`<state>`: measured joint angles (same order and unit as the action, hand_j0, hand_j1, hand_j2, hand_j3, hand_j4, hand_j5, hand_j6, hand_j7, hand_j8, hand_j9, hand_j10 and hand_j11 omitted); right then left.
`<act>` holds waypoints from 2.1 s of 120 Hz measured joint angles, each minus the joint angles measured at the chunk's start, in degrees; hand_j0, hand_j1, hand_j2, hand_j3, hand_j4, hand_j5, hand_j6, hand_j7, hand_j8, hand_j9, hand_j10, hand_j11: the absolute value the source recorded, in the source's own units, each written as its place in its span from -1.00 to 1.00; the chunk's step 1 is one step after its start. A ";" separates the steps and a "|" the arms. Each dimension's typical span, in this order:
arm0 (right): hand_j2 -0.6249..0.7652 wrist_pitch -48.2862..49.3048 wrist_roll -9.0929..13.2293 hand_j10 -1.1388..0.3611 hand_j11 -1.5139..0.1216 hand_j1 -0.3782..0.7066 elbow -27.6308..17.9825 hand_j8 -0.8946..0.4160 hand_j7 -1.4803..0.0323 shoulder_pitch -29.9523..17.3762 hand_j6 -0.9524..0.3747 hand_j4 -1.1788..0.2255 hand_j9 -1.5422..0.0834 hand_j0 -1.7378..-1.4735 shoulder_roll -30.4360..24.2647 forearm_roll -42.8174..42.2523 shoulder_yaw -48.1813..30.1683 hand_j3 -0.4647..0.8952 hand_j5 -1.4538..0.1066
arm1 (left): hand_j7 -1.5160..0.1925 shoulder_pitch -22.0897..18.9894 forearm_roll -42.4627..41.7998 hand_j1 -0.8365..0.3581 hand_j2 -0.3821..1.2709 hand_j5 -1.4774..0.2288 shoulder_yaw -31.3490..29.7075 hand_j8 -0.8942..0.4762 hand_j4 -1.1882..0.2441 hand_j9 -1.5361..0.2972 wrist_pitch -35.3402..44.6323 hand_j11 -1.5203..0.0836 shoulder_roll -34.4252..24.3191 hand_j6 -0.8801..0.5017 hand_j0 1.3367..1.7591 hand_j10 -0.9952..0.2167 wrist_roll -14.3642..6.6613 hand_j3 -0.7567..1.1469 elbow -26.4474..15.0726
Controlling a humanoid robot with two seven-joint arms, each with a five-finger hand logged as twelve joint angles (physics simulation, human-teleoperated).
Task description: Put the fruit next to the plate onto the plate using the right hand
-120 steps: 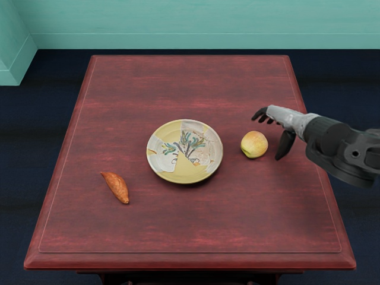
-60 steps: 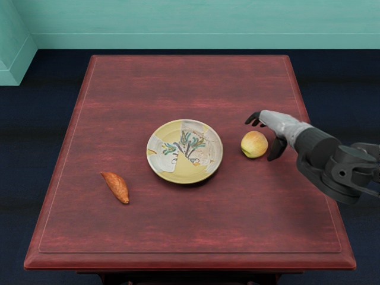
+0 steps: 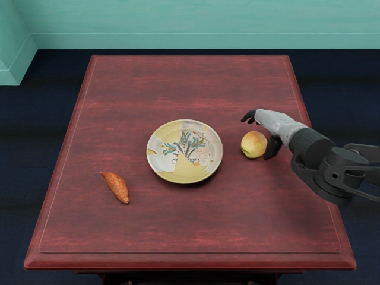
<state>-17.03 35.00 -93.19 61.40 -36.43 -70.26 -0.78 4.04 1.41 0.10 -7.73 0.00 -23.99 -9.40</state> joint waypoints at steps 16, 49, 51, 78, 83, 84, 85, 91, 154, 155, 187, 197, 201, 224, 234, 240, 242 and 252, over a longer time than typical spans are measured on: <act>-0.18 -0.07 0.00 0.13 0.40 -0.32 0.86 -0.08 0.46 -0.61 0.00 0.27 0.44 -0.40 0.83 -0.68 0.04 -0.32 0.39 | 0.76 0.00 0.00 0.97 -0.54 0.72 0.00 0.29 0.65 0.66 0.00 0.88 0.00 0.26 0.52 0.63 0.00 -0.21 0.00; -0.18 -0.68 0.00 0.14 0.40 -0.33 2.67 -0.07 0.47 -1.78 0.00 0.27 0.45 -0.40 2.57 -1.95 0.08 -0.32 0.39 | 0.76 0.00 0.00 0.97 -0.54 0.72 0.00 0.29 0.65 0.66 0.00 0.88 0.00 0.26 0.52 0.63 0.00 -0.21 0.00; -0.18 -0.70 0.00 0.14 0.40 -0.33 2.74 -0.07 0.47 -1.84 0.00 0.27 0.45 -0.40 2.64 -1.96 0.08 -0.32 0.39 | 0.76 0.00 0.00 0.97 -0.54 0.72 0.00 0.29 0.65 0.66 0.00 0.88 0.00 0.26 0.52 0.63 0.00 -0.21 -0.01; -0.18 -0.80 0.00 0.14 0.40 -0.32 3.27 -0.07 0.47 -2.49 0.00 0.27 0.44 -0.40 3.01 -2.33 0.16 -0.32 0.39 | 0.76 0.00 0.00 0.97 -0.54 0.72 0.00 0.29 0.65 0.66 0.00 0.88 0.00 0.26 0.52 0.63 0.00 -0.21 -0.01; -0.18 -0.81 0.00 0.14 0.40 -0.32 3.30 -0.07 0.47 -2.63 0.00 0.27 0.44 -0.40 3.02 -2.47 0.16 -0.32 0.39 | 0.76 0.00 0.00 0.97 -0.54 0.72 0.00 0.29 0.65 0.66 0.00 0.88 0.00 0.26 0.52 0.63 0.00 -0.21 0.00; -0.18 -0.81 0.00 0.14 0.40 -0.32 3.31 -0.07 0.47 -2.66 0.00 0.27 0.44 -0.40 3.02 -2.51 0.16 -0.32 0.39 | 0.76 0.00 0.00 0.97 -0.54 0.72 0.00 0.29 0.65 0.66 0.00 0.88 0.00 0.26 0.52 0.63 0.00 -0.21 0.00; -0.18 -0.81 0.00 0.14 0.40 -0.32 3.32 -0.07 0.47 -2.69 0.00 0.27 0.44 -0.40 3.02 -2.56 0.16 -0.32 0.39 | 0.76 0.00 0.00 0.97 -0.54 0.72 0.00 0.29 0.65 0.66 0.00 0.88 0.00 0.26 0.52 0.63 0.00 -0.21 0.00; -0.18 -0.81 0.00 0.14 0.40 -0.32 3.36 -0.07 0.47 -2.84 0.00 0.27 0.44 -0.40 3.02 -2.76 0.13 -0.32 0.39 | 0.76 0.00 0.00 0.97 -0.54 0.72 0.00 0.29 0.65 0.66 0.00 0.88 0.00 0.26 0.52 0.63 0.00 -0.21 0.00; -0.21 -0.85 0.00 -0.04 0.21 -0.05 3.46 -0.26 0.26 -3.65 -0.07 0.08 0.26 -0.39 3.04 -3.25 0.09 -0.32 0.20 | 0.76 0.00 0.00 0.97 -0.54 0.72 0.00 0.29 0.65 0.66 0.00 0.88 0.00 0.26 0.52 0.63 0.00 -0.21 0.00; -0.21 -0.85 0.00 -0.05 0.21 -0.05 3.46 -0.26 0.25 -3.66 -0.07 0.07 0.25 -0.39 3.04 -3.27 0.09 -0.32 0.19 | 0.76 0.00 0.00 0.97 -0.54 0.72 0.00 0.29 0.65 0.66 0.00 0.88 0.00 0.26 0.52 0.63 0.00 -0.21 0.00; -0.14 -0.78 0.01 -0.14 0.09 0.07 3.42 -0.23 0.13 -3.77 -0.04 -0.03 0.13 -0.37 3.05 -3.35 0.13 -0.32 0.07 | 0.76 -0.09 0.00 0.97 -0.54 0.72 0.01 0.29 0.65 0.66 0.00 0.88 0.00 0.26 0.52 0.63 0.00 -0.21 -0.01; -0.16 -0.75 0.04 -0.16 0.06 0.08 3.38 -0.19 0.10 -3.83 -0.02 -0.03 0.10 -0.36 3.05 -3.40 0.13 -0.32 0.04 | 0.76 -0.09 0.00 0.97 -0.54 0.72 0.02 0.29 0.65 0.66 0.00 0.88 0.00 0.26 0.52 0.63 0.00 -0.21 -0.02; -0.17 -0.74 0.05 -0.17 0.04 0.07 3.37 -0.18 0.09 -3.83 -0.01 -0.03 0.08 -0.35 3.05 -3.41 0.13 -0.32 0.03 | 0.76 -0.09 0.00 0.97 -0.54 0.72 0.02 0.29 0.65 0.66 0.00 0.88 0.00 0.26 0.52 0.63 0.00 -0.21 -0.02; -0.13 -0.75 0.10 -0.22 -0.02 0.09 3.31 -0.15 0.01 -3.86 0.03 0.00 0.01 -0.34 3.05 -3.47 0.13 -0.32 -0.05 | 0.76 -0.09 0.00 0.97 -0.54 0.72 0.03 0.29 0.65 0.66 0.00 0.88 0.00 0.26 0.52 0.63 0.00 -0.21 -0.01; -0.05 -0.81 0.10 -0.25 -0.05 0.09 3.29 -0.17 -0.02 -3.85 0.00 -0.03 -0.01 -0.33 3.04 -3.50 0.14 -0.32 -0.07 | 0.76 -0.09 0.00 0.97 -0.54 0.72 0.05 0.29 0.65 0.66 0.00 0.88 0.00 0.26 0.52 0.63 0.00 -0.21 -0.01; 0.00 -0.84 0.09 -0.27 -0.06 0.09 3.28 -0.19 -0.03 -3.84 -0.02 -0.07 -0.02 -0.34 3.02 -3.58 0.16 -0.32 -0.08 | 0.76 -0.09 0.00 0.97 -0.54 0.72 0.05 0.29 0.65 0.66 0.00 0.88 0.00 0.26 0.52 0.63 0.00 -0.21 -0.01; 0.01 -0.84 0.09 -0.27 -0.06 0.09 3.26 -0.19 -0.04 -3.84 -0.03 -0.08 -0.03 -0.34 3.01 -3.59 0.16 -0.32 -0.08 | 0.76 -0.09 0.00 0.97 -0.54 0.72 0.04 0.29 0.65 0.66 0.00 0.88 0.00 0.26 0.52 0.63 0.00 -0.21 -0.02; 0.12 -0.87 0.10 -0.30 -0.08 0.10 3.22 -0.24 -0.06 -3.83 -0.08 -0.14 -0.04 -0.35 2.98 -3.69 0.17 -0.32 -0.10 | 0.76 -0.09 0.00 0.97 -0.54 0.72 0.04 0.29 0.65 0.66 0.00 0.88 0.00 0.26 0.52 0.63 0.00 -0.21 -0.01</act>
<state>-17.90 35.10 -89.97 57.56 -33.45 -73.95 -0.61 3.95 1.41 0.13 -7.73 0.00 -23.99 -9.42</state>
